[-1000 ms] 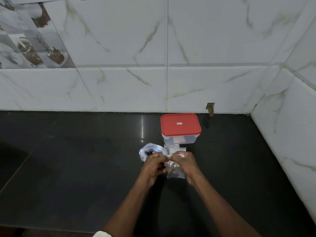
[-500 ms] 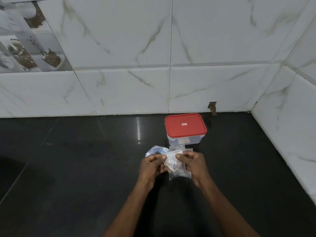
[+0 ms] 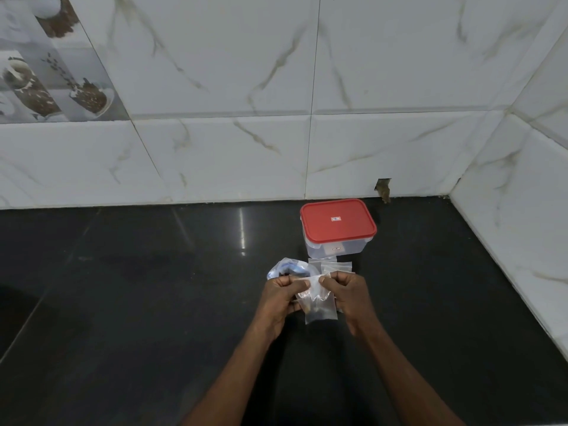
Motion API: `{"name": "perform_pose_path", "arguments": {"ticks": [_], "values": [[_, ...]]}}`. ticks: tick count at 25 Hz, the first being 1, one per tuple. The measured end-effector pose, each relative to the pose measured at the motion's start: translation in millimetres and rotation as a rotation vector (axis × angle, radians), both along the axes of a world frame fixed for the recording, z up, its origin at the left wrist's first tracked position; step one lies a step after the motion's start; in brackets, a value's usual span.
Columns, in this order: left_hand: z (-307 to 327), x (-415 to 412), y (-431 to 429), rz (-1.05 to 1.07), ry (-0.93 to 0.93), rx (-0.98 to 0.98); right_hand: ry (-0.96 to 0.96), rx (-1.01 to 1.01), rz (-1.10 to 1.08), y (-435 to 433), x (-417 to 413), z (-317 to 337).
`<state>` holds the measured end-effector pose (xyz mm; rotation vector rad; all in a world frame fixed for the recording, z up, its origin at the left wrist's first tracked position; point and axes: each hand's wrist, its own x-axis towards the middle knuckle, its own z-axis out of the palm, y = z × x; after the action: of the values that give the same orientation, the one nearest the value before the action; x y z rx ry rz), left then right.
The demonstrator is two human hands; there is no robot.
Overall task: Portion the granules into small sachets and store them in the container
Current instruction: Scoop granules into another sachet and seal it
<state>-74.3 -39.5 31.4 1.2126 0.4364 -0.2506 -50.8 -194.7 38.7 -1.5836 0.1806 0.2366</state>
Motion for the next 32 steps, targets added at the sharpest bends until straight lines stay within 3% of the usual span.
{"name": "perform_pose_path", "arguments": {"ticks": [12,20,32], "values": [[-10,-11,5,-0.025,-0.023,-0.028,-0.048,-0.092,0.054,5,-10,-2],[0,-6,-8,0.078,-0.069,0.029,0.006,-0.012,0.101,6,-4,7],[-6,2,-30,0.129,0.009,-0.066,0.115,0.186,0.091,-29,7,10]]}}
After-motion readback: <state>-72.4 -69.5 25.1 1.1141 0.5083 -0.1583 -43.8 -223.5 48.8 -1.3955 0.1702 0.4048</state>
